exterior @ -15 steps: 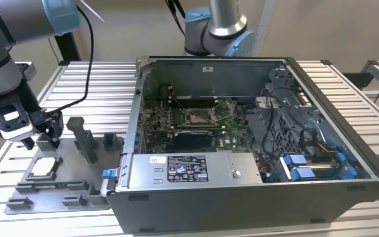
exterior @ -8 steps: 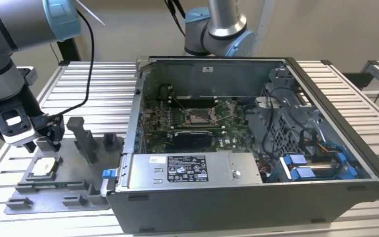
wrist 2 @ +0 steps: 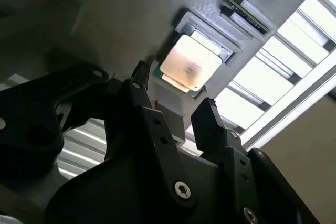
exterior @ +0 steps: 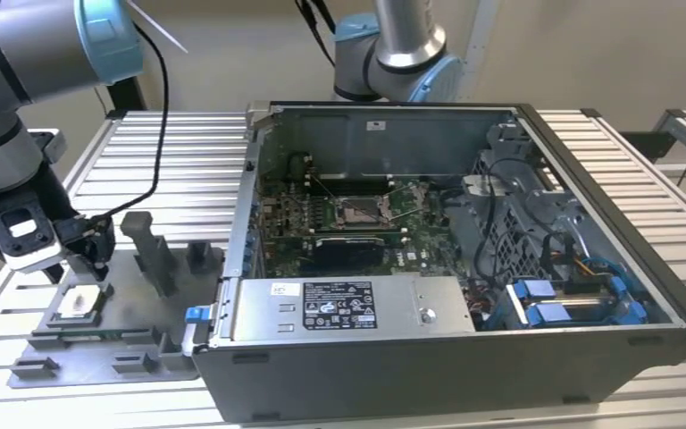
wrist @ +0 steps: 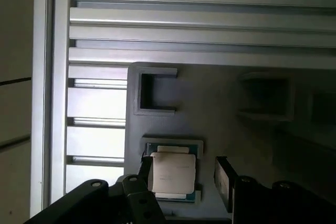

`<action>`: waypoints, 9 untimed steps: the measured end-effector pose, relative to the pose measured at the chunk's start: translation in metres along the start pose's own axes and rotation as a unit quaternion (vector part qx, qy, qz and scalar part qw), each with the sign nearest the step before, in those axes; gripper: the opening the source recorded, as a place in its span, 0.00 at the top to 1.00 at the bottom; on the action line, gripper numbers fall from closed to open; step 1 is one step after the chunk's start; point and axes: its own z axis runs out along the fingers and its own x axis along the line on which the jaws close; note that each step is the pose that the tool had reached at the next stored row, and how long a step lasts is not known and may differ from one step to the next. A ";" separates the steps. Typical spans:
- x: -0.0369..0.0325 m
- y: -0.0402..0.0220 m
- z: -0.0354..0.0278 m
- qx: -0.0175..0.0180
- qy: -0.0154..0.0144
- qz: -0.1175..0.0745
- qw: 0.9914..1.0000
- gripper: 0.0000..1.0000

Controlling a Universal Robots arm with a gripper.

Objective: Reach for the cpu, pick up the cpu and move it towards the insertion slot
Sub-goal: 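Pick up the cpu and move it towards the insertion slot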

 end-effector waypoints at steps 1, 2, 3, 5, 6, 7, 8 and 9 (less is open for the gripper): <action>0.0013 -0.0026 0.0026 0.000 0.000 0.000 1.000 0.00; 0.0018 -0.0038 0.0037 0.000 0.000 0.000 1.000 0.00; 0.0027 -0.0062 0.0064 0.000 0.000 0.000 1.000 0.00; 0.0036 -0.0087 0.0091 0.000 0.000 0.000 1.000 0.00; 0.0040 -0.0099 0.0104 0.000 0.000 0.000 1.000 0.00; 0.0044 -0.0109 0.0119 0.000 0.000 0.000 1.000 0.00; 0.0047 -0.0115 0.0135 0.000 0.000 0.000 1.000 0.00; 0.0049 -0.0120 0.0151 0.000 0.000 0.000 1.000 0.00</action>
